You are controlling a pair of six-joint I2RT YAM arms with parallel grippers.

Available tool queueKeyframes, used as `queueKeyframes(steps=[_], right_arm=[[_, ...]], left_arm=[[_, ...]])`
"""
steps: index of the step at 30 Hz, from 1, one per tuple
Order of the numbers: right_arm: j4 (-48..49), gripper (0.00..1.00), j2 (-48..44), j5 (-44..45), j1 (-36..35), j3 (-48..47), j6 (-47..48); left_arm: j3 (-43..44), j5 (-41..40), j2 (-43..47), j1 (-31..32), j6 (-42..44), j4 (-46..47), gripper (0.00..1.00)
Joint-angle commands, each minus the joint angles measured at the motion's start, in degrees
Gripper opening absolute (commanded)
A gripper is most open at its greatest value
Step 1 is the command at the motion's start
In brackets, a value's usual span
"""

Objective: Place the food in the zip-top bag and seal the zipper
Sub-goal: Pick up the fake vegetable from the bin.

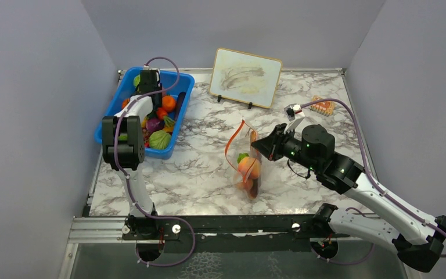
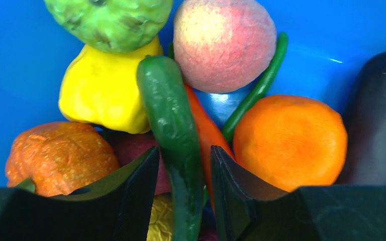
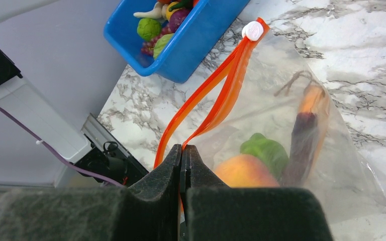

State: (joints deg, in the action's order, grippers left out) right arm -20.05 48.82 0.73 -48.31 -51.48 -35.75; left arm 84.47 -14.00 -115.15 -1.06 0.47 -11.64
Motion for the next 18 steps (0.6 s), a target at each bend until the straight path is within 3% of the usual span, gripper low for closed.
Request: queueKeyframes(steps=[1, 12, 14, 18], right_arm=[[0.6, 0.01, -0.6, -0.4, -0.3, -2.6, -0.2], [-0.1, 0.01, -2.5, -0.3, -0.3, -1.9, -0.4], [-0.2, 0.01, -2.8, -0.4, -0.3, -1.6, -0.7], [0.0, 0.01, -3.3, -0.1, -0.3, -0.6, -1.1]], left_arm=[[1.3, 4.6, -0.2, -0.4, -1.6, -0.3, 0.43], [0.5, 7.1, 0.0, -1.1, -3.5, -0.6, 0.32], [0.6, 7.3, 1.0, -1.1, -3.6, -0.9, 0.26], [0.9, 7.8, 4.8, -1.1, -4.1, -1.3, 0.24]])
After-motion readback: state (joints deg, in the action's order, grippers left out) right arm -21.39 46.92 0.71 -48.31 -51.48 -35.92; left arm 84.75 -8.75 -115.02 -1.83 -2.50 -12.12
